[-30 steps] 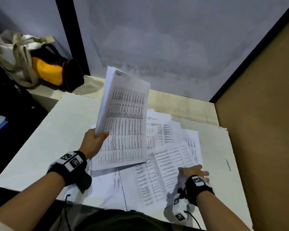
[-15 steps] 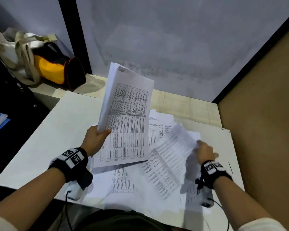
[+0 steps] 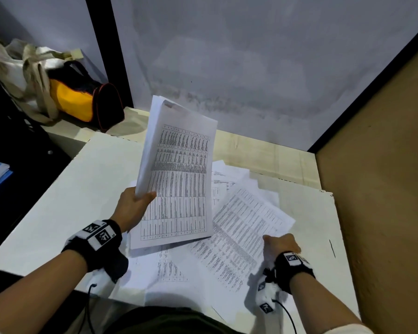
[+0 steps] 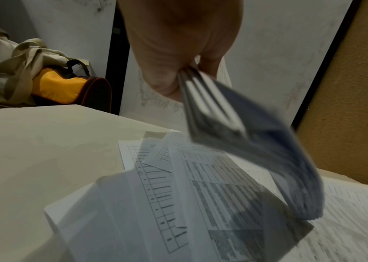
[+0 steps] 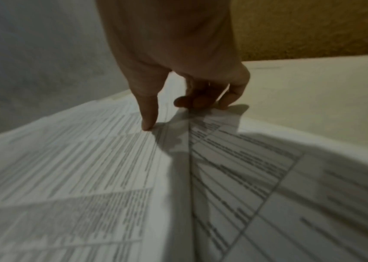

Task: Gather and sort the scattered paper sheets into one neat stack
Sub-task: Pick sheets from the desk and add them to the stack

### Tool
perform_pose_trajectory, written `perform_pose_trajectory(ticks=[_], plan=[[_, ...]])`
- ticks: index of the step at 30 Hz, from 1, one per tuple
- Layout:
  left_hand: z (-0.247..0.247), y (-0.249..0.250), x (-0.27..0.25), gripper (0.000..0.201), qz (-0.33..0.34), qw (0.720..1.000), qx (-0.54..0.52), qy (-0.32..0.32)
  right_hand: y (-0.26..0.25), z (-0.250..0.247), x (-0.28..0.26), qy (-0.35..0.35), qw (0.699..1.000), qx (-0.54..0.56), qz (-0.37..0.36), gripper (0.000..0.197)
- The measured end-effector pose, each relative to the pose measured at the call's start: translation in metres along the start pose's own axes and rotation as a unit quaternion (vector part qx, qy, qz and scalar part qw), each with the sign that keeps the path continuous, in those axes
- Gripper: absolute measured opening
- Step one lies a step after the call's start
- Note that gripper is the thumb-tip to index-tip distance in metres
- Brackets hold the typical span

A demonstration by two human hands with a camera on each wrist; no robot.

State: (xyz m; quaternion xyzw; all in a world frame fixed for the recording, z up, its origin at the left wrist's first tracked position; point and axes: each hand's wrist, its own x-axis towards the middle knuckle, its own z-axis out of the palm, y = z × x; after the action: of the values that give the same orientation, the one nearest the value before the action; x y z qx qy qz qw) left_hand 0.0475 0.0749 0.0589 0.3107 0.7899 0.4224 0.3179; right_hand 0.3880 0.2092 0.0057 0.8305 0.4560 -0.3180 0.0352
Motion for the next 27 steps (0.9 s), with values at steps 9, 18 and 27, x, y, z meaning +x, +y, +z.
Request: perform_pose_trajectory(ticks=[9,18,27], plan=[[0.002,-0.002,-0.002,0.036,0.004,1.0,0.01,-0.002,-0.015,0.007,-0.014,-0.053,0.998,0.027,-0.03,0.059],[0.002,-0.003,-0.007,0.037,0.012,1.0,-0.011,-0.005,-0.019,0.029,-0.026,-0.025,0.999,0.04,0.014,0.113],[-0.001,-0.008,-0.01,0.037,0.017,1.0,-0.014,-0.006,-0.008,0.022,-0.037,-0.003,0.998,0.041,0.039,0.101]])
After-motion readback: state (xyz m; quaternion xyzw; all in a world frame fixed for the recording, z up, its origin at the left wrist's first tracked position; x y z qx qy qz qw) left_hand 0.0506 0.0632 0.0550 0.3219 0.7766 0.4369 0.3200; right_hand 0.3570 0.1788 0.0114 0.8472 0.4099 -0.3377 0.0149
